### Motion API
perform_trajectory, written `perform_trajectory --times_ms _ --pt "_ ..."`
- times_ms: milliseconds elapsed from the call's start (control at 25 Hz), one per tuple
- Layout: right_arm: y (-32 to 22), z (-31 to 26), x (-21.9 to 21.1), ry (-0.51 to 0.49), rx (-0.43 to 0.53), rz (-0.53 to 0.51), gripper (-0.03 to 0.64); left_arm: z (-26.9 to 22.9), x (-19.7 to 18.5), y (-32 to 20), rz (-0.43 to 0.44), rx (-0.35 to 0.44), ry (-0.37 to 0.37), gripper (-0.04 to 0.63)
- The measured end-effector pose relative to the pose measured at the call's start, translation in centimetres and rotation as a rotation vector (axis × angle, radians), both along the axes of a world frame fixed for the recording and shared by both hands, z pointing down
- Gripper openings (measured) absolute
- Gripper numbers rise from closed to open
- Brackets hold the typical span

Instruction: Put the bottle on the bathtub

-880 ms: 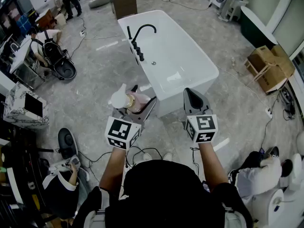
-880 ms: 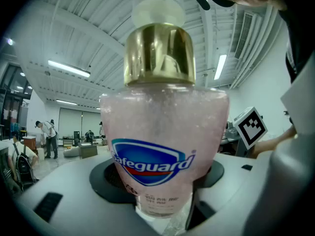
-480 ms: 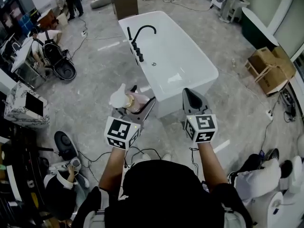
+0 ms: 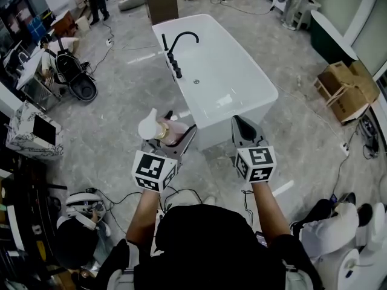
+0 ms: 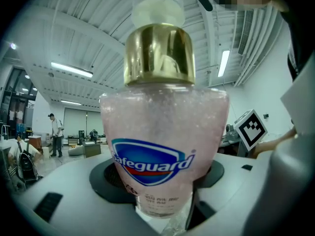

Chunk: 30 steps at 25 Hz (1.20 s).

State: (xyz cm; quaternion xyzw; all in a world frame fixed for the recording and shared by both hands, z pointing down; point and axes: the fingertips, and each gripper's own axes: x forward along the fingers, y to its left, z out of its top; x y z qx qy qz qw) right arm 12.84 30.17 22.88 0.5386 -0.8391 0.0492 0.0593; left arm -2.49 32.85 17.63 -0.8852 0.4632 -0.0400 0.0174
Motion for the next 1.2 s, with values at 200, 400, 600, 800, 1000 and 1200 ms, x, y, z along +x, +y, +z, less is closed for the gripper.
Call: perform_trajectory --times_ms 200,400,600,800,1000,1200 --pt "-0.5 0.8 0.5 0.008 -0.019 -0.013 0.023 0.5 0.4 -0.6 -0.012 -0.014 0.000 0.318" --pt "-1.6 1.3 0.4 0.008 -0.024 -0.027 0.023 1.0 1.0 -1.5 -0.004 -0.020 -0.004 0.318" --pt "-3.2 1.7 0.2 0.016 -0.035 -0.045 0.023 1.1 1.2 -3.1 -0.006 -0.021 -0.003 0.318" --pt "-5.5 1.8 -1.0 0.026 -0.037 -0.069 0.023 1.0 0.4 -5.4 -0.013 -0.019 0.000 0.318" --pt "-8.3 1.8 -2.0 0.015 -0.026 -0.085 0.025 1.3 -0.5 -8.3 -0.017 -0.024 -0.010 0.318" --pt "-11.8 2.1 -2.4 0.016 -0.031 -0.086 0.025 1.5 -1.4 -11.9 -0.022 -0.029 -0.014 0.318"
